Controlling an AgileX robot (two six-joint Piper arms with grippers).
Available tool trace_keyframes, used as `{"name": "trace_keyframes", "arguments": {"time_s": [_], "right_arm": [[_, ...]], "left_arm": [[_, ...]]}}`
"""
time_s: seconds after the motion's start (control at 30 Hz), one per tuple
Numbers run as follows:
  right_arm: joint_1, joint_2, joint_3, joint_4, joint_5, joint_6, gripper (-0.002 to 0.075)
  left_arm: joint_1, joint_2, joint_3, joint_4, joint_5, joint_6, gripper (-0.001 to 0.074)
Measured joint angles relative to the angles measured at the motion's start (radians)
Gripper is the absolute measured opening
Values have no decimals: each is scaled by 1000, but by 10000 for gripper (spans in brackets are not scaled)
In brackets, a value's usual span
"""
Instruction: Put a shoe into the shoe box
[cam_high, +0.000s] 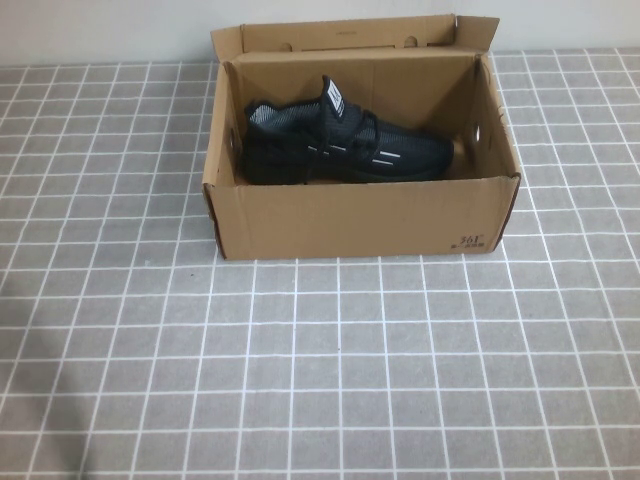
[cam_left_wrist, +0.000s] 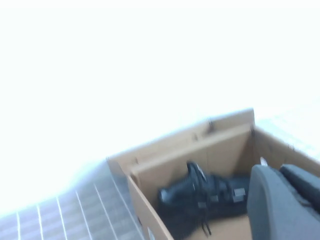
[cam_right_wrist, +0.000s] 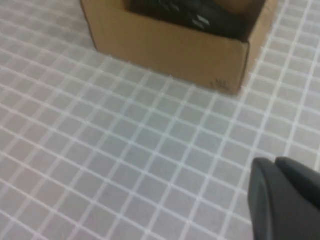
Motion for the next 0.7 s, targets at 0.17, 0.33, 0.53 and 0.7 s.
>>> {"name": "trace_keyframes", "arguments": {"time_s": [0.17, 0.33, 0.53, 0.7], "right_arm": [[0, -163, 140, 29, -212, 0, -16], [0, -249, 282, 60, -436, 0, -17], [0, -260, 463, 82, -678, 0, -16], [0, -260, 624, 82, -908, 0, -16]], "left_arm": [[0, -307, 310, -9, -205, -37, -1], [0, -474, 529, -5, -310, -57, -1], [0, -517, 732, -5, -351, -59, -1], [0, -517, 894, -5, -411, -54, -1]]}}
